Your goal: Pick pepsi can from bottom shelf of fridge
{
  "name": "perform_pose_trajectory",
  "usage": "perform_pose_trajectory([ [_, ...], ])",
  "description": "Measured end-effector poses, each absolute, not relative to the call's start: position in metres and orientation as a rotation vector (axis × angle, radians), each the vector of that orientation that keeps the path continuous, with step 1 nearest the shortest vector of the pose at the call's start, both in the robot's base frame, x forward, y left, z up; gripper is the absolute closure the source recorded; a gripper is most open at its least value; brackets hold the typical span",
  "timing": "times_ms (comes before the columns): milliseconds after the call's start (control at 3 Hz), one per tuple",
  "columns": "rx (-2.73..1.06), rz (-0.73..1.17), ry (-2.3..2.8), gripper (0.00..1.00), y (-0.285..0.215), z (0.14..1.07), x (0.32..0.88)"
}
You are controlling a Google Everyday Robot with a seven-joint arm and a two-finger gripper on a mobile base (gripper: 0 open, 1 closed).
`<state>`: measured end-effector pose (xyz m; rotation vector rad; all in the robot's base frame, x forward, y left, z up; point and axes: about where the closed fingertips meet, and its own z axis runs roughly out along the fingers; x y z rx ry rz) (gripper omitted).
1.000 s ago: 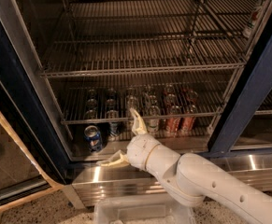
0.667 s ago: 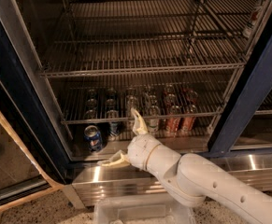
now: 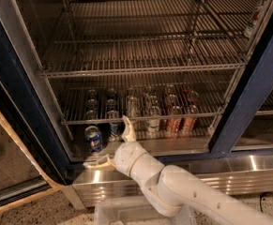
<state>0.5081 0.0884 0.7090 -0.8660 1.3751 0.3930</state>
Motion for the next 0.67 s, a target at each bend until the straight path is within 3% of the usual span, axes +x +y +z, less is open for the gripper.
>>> perform_pose_trajectory([
  [667, -0.732, 0.439, 1.354, 0.0, 0.111, 0.675, 0.527],
])
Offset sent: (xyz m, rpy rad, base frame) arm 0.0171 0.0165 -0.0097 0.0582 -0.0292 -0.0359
